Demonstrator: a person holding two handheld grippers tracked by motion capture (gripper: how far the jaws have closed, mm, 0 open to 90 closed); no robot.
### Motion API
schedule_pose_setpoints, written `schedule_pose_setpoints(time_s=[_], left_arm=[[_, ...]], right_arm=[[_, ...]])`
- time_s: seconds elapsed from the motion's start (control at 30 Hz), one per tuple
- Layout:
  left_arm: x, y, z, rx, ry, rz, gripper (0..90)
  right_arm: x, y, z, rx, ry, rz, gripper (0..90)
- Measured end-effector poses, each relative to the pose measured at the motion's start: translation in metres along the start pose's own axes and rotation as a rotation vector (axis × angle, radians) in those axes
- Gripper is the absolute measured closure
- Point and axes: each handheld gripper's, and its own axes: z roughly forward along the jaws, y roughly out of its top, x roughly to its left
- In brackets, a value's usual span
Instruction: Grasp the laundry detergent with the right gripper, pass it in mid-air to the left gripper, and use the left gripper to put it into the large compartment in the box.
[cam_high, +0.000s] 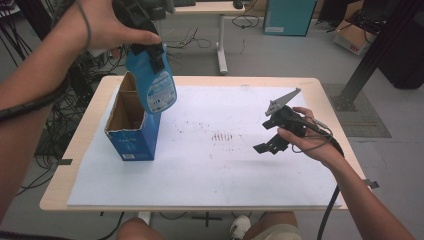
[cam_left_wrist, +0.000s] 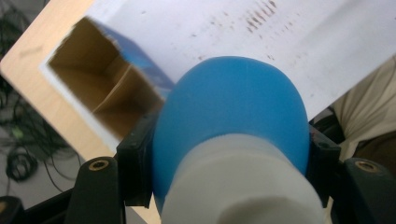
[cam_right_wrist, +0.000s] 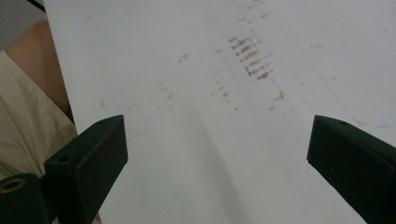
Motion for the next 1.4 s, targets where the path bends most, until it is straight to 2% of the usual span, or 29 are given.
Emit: schedule_pose_setpoints(time_s=[0.17, 0.37, 0.43, 0.47, 0.6, 0.67, 0.83, 0.93, 1.0, 1.1, 1.2, 1.4], left_arm=[[0.018, -0.007, -0.023, -0.014, 0.0, -0.149, 36.4], [0.038, -0.016, -0.05, -0.023, 0.024, -0.294, 36.4], [0.043, -0.019, -0.056, -0.036, 0.028, -0.361, 36.4], [0.046, -0.021, -0.058, -0.032, 0.03, -0.374, 36.5], [0.061, -0.029, -0.066, -0.03, 0.028, -0.478, 36.5], [0.067, -0.032, -0.065, -0.021, 0.017, -0.527, 36.6], [0.082, -0.04, -0.053, -0.024, 0.017, -0.638, 36.5], [0.091, -0.044, -0.046, -0.02, 0.031, -0.67, 36.5], [0.095, -0.047, -0.04, -0.025, 0.039, -0.717, 36.6], [0.099, -0.05, -0.029, -0.03, 0.055, -0.761, 36.6], [0.103, -0.053, -0.019, -0.034, 0.053, -0.786, 36.6], [0.107, -0.054, 0.007, -0.014, 0.022, -0.791, 36.6]], right_arm=[[-0.004, -0.005, -0.013, 0.039, -0.022, 0.012, 4.9], [-0.008, -0.008, -0.026, 0.065, -0.046, 0.014, 4.8], [-0.008, -0.008, -0.028, 0.062, -0.052, 0.012, 4.8], [-0.008, -0.008, -0.028, 0.069, -0.052, 0.009, 4.8], [-0.008, -0.008, -0.03, 0.07, -0.064, -0.004, 4.8], [-0.009, -0.008, -0.03, 0.067, -0.064, -0.003, 4.8], [-0.009, -0.009, -0.027, 0.067, -0.061, -0.006, 4.8], [-0.009, -0.009, -0.026, 0.065, -0.064, -0.008, 4.8], [-0.01, -0.01, -0.025, 0.063, -0.065, -0.01, 4.8], [-0.011, -0.011, -0.022, 0.067, -0.06, -0.011, 4.8], [-0.012, -0.013, -0.019, 0.072, -0.052, -0.011, 4.8], [-0.012, -0.015, -0.016, 0.06, -0.052, -0.009, 4.8]])
